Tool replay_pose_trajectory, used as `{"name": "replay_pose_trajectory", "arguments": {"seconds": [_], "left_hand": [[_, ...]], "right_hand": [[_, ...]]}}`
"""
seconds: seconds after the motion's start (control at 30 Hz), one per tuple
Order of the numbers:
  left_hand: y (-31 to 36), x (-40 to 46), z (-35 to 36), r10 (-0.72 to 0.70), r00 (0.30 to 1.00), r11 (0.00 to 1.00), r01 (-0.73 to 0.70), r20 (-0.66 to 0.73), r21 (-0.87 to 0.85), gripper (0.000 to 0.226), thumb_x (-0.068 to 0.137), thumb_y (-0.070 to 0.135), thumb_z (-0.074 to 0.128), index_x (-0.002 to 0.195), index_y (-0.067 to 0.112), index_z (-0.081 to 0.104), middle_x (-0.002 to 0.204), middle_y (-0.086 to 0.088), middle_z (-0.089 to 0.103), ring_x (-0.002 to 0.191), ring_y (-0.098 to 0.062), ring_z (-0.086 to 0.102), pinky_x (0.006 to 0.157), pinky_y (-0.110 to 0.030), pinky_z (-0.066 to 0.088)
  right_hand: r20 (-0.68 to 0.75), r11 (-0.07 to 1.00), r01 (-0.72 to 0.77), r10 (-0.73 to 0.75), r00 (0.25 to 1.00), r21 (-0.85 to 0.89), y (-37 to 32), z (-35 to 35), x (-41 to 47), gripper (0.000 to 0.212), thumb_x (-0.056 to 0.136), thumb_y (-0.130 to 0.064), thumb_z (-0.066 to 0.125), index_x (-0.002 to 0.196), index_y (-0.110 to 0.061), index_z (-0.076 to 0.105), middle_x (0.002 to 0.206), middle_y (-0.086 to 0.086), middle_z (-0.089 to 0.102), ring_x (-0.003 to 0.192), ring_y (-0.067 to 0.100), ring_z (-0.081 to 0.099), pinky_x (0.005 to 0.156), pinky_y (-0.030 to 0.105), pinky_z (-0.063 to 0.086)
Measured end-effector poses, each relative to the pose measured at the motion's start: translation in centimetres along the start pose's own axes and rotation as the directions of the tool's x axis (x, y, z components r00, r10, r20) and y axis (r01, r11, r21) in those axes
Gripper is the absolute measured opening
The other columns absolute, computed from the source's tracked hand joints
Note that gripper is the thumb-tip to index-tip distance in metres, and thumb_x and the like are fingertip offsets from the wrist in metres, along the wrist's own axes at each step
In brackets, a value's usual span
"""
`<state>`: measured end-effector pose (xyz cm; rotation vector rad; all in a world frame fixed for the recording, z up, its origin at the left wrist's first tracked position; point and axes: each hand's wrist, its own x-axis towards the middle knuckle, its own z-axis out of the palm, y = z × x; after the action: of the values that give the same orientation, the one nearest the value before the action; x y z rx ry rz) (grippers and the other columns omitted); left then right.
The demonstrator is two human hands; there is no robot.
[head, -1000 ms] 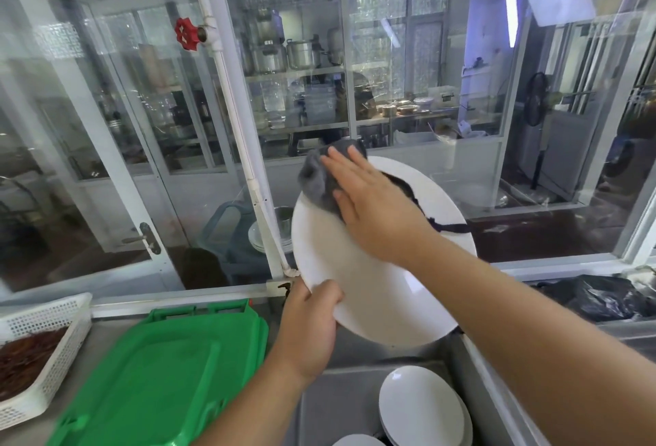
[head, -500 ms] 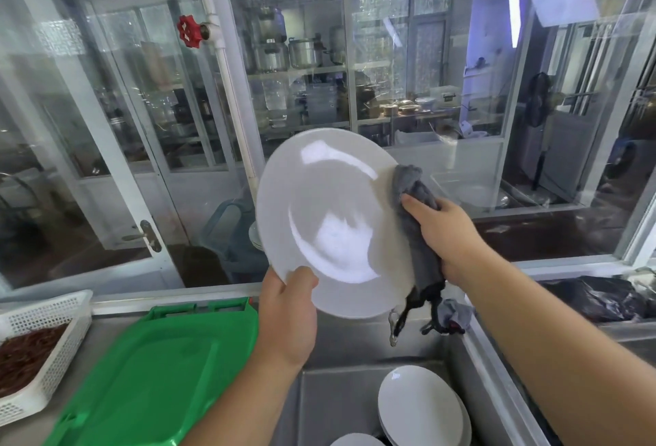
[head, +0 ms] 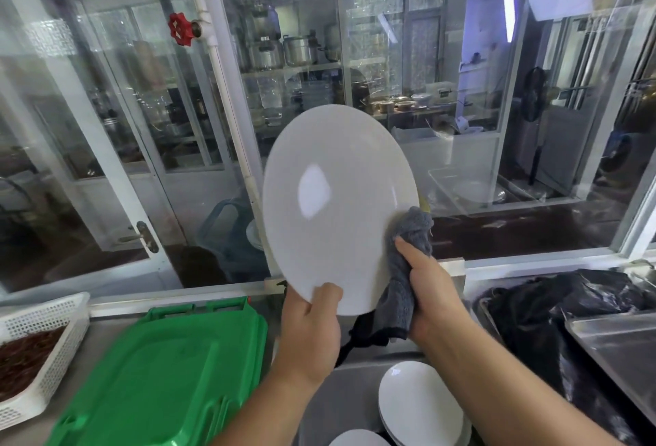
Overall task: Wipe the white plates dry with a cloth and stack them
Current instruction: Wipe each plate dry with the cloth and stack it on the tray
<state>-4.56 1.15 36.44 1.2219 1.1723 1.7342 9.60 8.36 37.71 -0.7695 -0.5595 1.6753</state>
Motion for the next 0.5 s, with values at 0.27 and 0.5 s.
{"name": "replay_pose_trajectory", "arguments": {"seconds": [0.27, 0.5], "left_hand": [[5.6, 4.6, -3.7, -0.279, 0.952, 0.924, 0.302, 0.127, -0.234, 0.05, 0.079, 0.026, 0.079, 0.128, 0.017, 0.071, 0.122, -0.01, 0.079, 0.106, -0.025, 0.078, 0.081, -0.037, 0.064], [8.5, 7.0, -6.1, -0.399, 0.908, 0.917, 0.398, 0.127, 0.031, 0.043, 0.081, 0.034, 0.073, 0.121, 0.018, 0.074, 0.112, -0.01, 0.082, 0.092, -0.027, 0.081, 0.069, -0.039, 0.067]], "right_hand": [[-0.018, 0.935, 0.225, -0.239, 0.971, -0.273, -5.0, -0.8, 1.7, 0.013, 0.096, -0.015, 0.074, 0.109, -0.012, 0.073, 0.089, 0.013, 0.081, 0.07, 0.029, 0.078, 0.056, 0.036, 0.061], [0.15, 0.833, 0.271, -0.227, 0.962, -0.483, -9.0, -0.7, 2.0, 0.012, 0.095, -0.015, 0.075, 0.106, -0.009, 0.072, 0.09, 0.015, 0.08, 0.07, 0.028, 0.078, 0.057, 0.033, 0.061]]}}
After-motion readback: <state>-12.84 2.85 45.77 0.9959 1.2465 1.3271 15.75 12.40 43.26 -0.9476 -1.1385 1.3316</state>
